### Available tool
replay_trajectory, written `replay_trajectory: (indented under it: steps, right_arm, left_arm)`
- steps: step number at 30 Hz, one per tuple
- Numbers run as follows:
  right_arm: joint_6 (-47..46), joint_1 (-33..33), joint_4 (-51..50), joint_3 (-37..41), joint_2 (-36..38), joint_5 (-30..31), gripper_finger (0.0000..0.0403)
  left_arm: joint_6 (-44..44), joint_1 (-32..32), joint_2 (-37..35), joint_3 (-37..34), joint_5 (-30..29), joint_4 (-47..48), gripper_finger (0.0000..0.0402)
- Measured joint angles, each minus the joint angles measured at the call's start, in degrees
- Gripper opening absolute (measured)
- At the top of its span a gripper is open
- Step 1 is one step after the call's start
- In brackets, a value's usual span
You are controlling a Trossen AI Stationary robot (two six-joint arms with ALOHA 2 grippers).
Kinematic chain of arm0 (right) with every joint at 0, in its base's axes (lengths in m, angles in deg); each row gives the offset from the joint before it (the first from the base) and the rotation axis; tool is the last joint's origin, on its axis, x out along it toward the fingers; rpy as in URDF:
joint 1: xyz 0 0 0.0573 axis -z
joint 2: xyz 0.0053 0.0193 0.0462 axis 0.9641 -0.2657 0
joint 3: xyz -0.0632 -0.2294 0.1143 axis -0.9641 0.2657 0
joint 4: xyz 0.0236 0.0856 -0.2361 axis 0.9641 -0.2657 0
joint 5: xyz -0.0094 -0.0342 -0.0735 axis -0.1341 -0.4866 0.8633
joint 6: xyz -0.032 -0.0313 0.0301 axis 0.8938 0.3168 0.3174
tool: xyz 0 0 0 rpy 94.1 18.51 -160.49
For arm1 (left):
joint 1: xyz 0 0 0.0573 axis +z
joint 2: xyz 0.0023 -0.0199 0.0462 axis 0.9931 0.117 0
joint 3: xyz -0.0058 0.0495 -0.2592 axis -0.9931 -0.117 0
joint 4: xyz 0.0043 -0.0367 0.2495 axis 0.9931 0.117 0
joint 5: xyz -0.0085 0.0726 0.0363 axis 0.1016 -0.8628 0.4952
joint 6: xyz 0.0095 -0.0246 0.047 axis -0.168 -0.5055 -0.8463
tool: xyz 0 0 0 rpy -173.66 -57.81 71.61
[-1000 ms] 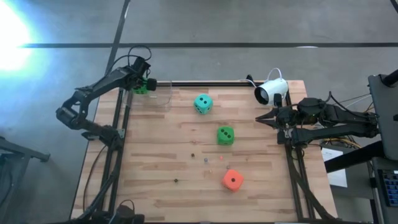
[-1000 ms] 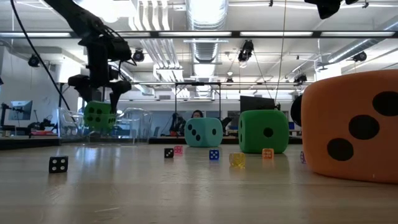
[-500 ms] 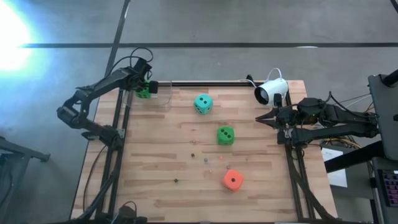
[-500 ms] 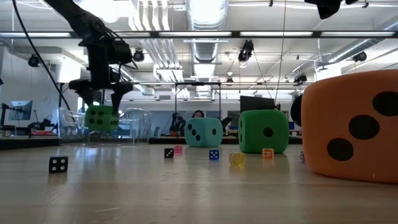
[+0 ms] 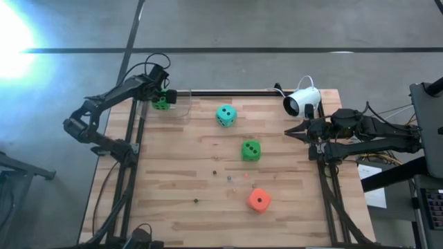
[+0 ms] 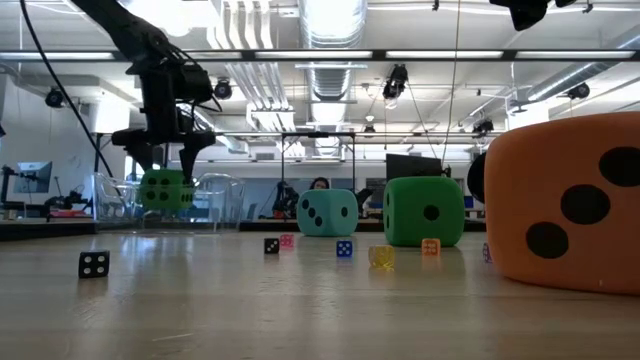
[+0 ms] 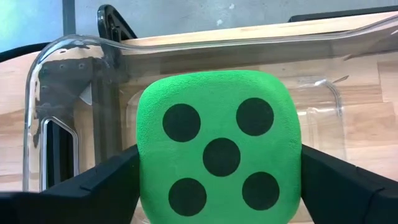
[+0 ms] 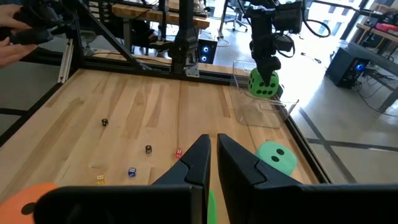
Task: Pick & Place Dice
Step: Put the left large green die into the transparent bin
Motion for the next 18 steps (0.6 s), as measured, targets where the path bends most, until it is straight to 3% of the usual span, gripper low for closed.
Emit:
replay_trajectory:
  steps: [5,12,18]
  right_arm:
    - [0.01,0.0,-0.01,0.0,0.0,-0.01,0.0027]
    - [-0.08,-0.01,0.0,0.0,0.0,-0.02,0.0027]
    - [0.02,-0.01,0.0,0.0,0.0,0.0,0.0027]
  left_arm:
    - [0.63,0.0,0.0,0.0,-0.07,0.0,0.0328]
    - [-1.52,0.0,0.02,0.0,-0.54,-0.17,0.0389]
    - [-1.61,-0.02,0.02,0.0,0.27,-0.7,0.0383]
